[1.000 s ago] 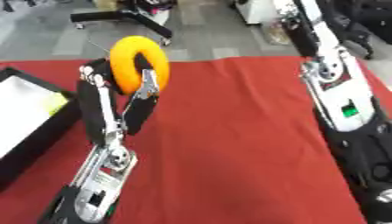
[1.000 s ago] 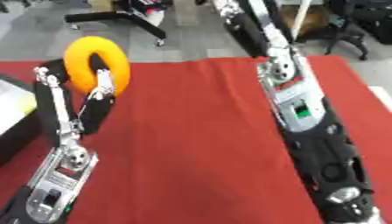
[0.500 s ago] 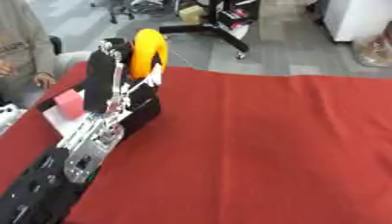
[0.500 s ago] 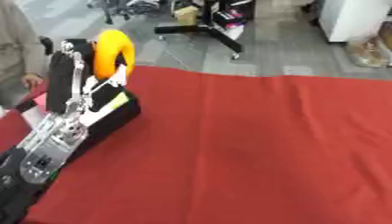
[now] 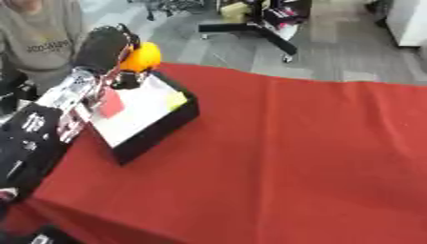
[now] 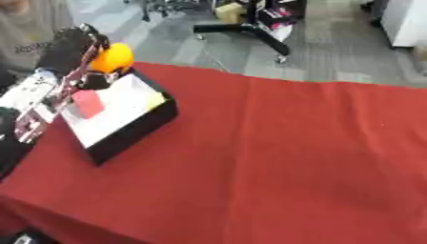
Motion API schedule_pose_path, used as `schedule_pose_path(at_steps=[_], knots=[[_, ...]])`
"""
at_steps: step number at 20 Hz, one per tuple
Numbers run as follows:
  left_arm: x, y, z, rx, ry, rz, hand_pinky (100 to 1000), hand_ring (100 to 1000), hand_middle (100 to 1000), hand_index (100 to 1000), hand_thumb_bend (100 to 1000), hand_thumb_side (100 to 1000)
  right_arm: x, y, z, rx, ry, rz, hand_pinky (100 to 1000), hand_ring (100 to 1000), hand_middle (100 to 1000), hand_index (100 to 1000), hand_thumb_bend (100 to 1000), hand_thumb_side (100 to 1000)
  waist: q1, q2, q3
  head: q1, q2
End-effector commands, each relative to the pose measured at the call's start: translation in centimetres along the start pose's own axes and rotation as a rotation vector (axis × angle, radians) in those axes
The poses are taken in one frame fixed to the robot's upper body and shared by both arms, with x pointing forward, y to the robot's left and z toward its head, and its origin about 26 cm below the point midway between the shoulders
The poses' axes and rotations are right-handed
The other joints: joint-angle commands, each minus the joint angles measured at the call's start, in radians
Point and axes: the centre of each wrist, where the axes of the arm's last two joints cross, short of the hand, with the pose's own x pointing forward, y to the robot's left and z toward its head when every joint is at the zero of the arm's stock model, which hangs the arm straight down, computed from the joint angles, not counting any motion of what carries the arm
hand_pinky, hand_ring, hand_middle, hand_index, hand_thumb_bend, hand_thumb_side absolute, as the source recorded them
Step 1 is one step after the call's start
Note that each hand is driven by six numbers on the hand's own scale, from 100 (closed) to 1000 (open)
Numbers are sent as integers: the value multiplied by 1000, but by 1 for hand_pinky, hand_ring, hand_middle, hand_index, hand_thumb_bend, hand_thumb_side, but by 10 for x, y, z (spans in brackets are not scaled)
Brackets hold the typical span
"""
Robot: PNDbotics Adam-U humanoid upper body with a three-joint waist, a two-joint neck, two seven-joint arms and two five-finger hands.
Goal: Pick up the objects with one hand, pass them to the other hand, and then place them into the box on the other side of the table.
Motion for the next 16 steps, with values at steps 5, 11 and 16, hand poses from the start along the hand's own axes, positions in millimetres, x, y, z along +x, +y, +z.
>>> schedule_pose_path(at_steps=[5,11,16], knots=[[-26,-14,-14,-267,88,-99,853,820,846,930,1000,933,-2,-12,-1,1,-11,18,703,496,580,712,100,1000,-8,-17,-7,-35,5],[-30,38,-9,-87,117,44,827,766,805,901,861,912,-6,-12,4,-3,3,18,702,494,577,710,100,1000,-12,-15,2,-50,3],[-3,91,31,271,-12,442,760,650,707,834,512,859,-8,-8,8,-15,10,-7,699,495,591,712,100,1000,-21,-4,16,-102,-10]])
